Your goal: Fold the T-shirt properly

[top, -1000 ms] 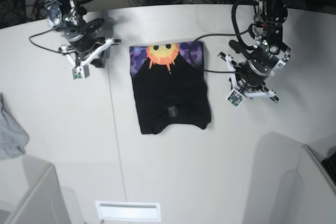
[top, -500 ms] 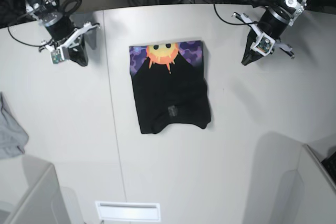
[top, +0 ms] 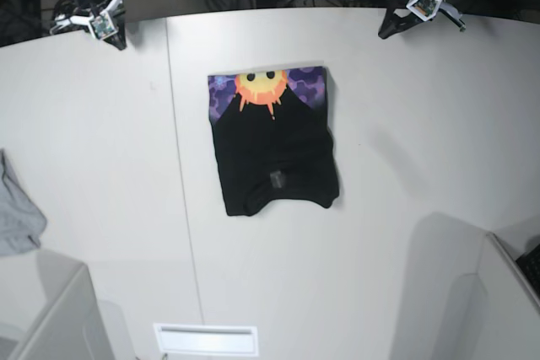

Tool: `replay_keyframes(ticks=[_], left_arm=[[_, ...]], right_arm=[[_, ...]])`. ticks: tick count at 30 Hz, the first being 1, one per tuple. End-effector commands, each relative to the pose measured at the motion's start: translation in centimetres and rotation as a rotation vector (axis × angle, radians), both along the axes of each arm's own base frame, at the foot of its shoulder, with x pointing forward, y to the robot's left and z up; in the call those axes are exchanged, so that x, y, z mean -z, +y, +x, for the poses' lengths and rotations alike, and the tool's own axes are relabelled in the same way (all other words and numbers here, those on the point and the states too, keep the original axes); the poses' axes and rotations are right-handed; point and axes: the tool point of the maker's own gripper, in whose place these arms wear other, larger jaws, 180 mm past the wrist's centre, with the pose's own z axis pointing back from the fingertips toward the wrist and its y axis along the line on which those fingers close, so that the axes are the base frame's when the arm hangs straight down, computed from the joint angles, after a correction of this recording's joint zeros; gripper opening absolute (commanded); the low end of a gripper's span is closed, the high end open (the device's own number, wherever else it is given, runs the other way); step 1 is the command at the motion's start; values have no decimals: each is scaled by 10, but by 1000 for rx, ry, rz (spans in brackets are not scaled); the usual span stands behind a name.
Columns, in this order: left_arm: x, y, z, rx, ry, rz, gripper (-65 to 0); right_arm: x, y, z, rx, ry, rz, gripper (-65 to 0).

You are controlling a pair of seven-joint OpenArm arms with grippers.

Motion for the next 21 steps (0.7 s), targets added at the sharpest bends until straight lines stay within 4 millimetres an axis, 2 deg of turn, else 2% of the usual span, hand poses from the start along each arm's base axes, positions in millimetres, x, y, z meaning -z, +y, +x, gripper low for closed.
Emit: replay_keyframes(ticks=[1,7,11,14,19,21], left_arm=[[-9,-3,-3,2,-23,-28,-650],[-2,-1,-29,5,51,-18,-650],[7,1,-51,1,122,-14,-650],[18,7,-67,-15,180,-4,-650],[40,21,-109,-54,315,11,-650],[49,23,-125,-64,367,9,-650]], right_arm=[[-7,-3,-2,-16,-24,-28,-650],[3,-5,-32,-46,54,-84,-650],[10,-35,-51,25,152,-164,-650],[18,-55,-74,76,262,-225,-650],[32,-70,-110,126,449,-293,-650],[41,-65,-124,127,532,-301,-650]])
